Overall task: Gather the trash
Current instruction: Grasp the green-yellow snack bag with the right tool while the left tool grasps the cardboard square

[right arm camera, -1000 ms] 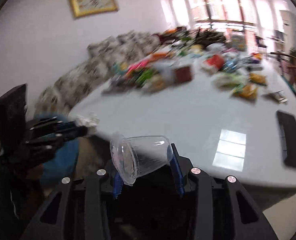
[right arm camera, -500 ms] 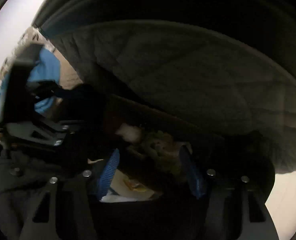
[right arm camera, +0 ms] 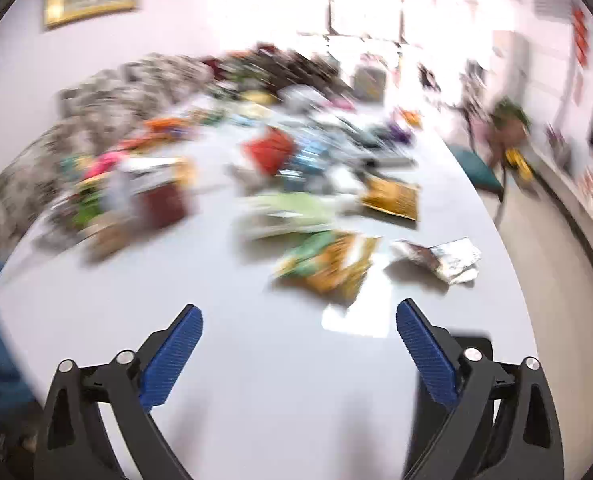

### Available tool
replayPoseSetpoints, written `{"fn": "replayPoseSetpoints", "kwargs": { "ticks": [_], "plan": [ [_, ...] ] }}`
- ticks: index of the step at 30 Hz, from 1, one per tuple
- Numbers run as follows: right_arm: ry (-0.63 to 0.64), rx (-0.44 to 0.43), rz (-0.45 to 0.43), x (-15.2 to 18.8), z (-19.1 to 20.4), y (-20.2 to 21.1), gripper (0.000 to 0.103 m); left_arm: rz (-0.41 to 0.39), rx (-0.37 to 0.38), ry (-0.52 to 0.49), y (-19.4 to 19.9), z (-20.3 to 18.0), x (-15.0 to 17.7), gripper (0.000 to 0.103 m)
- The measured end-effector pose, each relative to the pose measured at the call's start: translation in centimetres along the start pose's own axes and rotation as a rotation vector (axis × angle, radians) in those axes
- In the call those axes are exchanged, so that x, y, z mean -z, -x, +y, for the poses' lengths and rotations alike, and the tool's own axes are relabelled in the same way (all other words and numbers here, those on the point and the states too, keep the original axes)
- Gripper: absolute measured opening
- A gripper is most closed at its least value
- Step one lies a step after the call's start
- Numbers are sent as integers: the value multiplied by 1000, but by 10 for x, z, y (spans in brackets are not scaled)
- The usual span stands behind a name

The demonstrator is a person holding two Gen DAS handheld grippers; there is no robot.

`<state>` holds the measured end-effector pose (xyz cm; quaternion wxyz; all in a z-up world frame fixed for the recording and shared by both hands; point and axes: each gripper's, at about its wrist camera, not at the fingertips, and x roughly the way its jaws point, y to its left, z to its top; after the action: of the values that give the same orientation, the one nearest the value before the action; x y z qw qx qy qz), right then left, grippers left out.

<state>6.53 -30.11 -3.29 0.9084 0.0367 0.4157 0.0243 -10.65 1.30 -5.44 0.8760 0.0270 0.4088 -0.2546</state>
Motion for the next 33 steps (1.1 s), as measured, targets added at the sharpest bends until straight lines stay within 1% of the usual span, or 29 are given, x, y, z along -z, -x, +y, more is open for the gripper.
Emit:
{"fn": "replayPoseSetpoints", "kwargs": {
  "ticks": [2, 3, 4, 5, 6, 7, 9, 10, 11, 13, 15, 17, 19, 21, 22, 23, 24, 25, 26, 27, 28, 29, 31, 32, 33],
  "plan": [
    [-48, -1, 61, -12, -10, -26, 89, -16, 0, 13, -2, 0, -8, 84],
    [-71, 1, 90, -19, -14, -42, 84, -24, -9, 17, -4, -1, -11, 84],
    [-75, -6, 96, -23, -14, -52, 79, -31, -17, 19, -5, 1, -16, 84],
    [-48, 7, 94, -22, -11, -50, 69, -38, -25, 22, -5, 3, -19, 84],
    [-20, 24, 95, -26, -5, -51, 52, -47, -38, 29, -6, 6, -24, 84],
    [-16, 2, 93, -24, 1, -47, 45, -53, -50, 37, -7, 8, -27, 84],
    [27, -31, 72, -20, 8, -37, 41, -66, -75, 60, -14, 15, -35, 84],
    [69, -23, 47, -9, 18, -27, 41, -76, -91, 82, -17, 18, -45, 84],
    [82, -33, 33, -2, 20, -27, 41, -86, -102, 95, -22, 22, -54, 84],
    [85, -99, 2, 17, 28, -8, 41, -105, -152, 100, -36, 29, -78, 84],
    [84, -137, -11, 32, 31, 6, 41, -99, -243, 87, -58, 34, -107, 84],
    [74, -184, -25, 45, 34, 19, 41, -70, -279, 89, -80, 40, -129, 84],
    [77, -207, -34, 57, 34, 32, 41, -32, -287, 109, -103, 45, -149, 84],
    [78, -228, -40, 61, 34, 35, 41, 7, -316, 150, -123, 48, -161, 84],
    [81, -231, -40, 61, 34, 34, 41, 49, -340, 194, -140, 53, -168, 84],
    [83, -234, -43, 64, 33, 36, 41, 68, -356, 216, -146, 55, -171, 88],
    [84, -237, -41, 67, 33, 35, 41, 64, -385, 238, -152, 56, -179, 88],
    [82, -240, -39, 68, 32, 34, 41, 55, -398, 256, -153, 57, -182, 79],
    [78, -243, -39, 68, 31, 34, 41, 43, -408, 263, -153, 57, -184, 64],
    [73, -249, -39, 68, 31, 33, 41, 27, -376, 244, -151, 54, -186, 48],
    [64, -260, -45, 69, 30, 35, 41, 13, -303, 248, -144, 51, -181, 48],
    [60, -266, -53, 68, 30, 37, 41, -16, -262, 257, -135, 49, -175, 48],
    [60, -274, -70, 70, 32, 46, 41, -72, -262, 196, -111, 37, -161, 47],
    [62, -278, -78, 71, 33, 51, 41, -97, -251, 170, -97, 31, -153, 47],
    [65, -286, -88, 72, 36, 58, 41, -127, -221, 149, -80, 26, -144, 48]
  ]
}}
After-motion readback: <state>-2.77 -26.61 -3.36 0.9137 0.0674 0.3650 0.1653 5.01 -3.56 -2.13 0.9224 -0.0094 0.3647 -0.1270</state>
